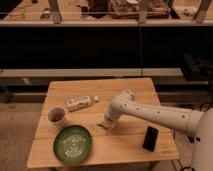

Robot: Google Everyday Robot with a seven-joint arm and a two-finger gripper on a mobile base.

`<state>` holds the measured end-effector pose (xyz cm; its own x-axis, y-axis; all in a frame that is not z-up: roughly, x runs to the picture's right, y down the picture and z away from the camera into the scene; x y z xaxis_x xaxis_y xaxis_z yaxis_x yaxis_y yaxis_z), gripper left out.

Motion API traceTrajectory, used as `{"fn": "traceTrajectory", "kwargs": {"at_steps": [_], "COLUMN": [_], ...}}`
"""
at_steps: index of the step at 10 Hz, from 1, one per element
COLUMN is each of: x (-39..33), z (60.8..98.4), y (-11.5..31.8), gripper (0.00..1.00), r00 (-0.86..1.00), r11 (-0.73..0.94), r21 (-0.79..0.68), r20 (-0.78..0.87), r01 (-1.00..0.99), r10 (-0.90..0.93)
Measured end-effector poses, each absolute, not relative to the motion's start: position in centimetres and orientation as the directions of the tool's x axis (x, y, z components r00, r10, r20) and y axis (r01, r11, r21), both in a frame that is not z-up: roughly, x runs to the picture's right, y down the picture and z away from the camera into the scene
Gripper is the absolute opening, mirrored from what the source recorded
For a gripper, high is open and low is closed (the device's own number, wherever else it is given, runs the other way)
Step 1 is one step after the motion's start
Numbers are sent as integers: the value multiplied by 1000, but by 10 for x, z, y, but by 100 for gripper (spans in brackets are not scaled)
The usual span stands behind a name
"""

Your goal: Wipe the white sponge on the table

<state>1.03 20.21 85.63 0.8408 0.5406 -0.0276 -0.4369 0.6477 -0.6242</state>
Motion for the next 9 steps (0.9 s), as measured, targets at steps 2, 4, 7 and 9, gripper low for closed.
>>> {"fn": "traceTrajectory", "kwargs": {"at_steps": [2, 4, 7, 9], "x": [38, 83, 140, 160], "z": [839, 823, 815, 821], "y": [217, 225, 225, 215], "gripper": [1, 1, 1, 1], "r00": [819, 783, 730, 698], "r11": [624, 598, 566, 552], "r21": [-617, -594, -540, -503], "r20": [-58, -91, -142, -157], "r01": [-479, -539, -623, -665], "r10": [570, 615, 669, 698]}}
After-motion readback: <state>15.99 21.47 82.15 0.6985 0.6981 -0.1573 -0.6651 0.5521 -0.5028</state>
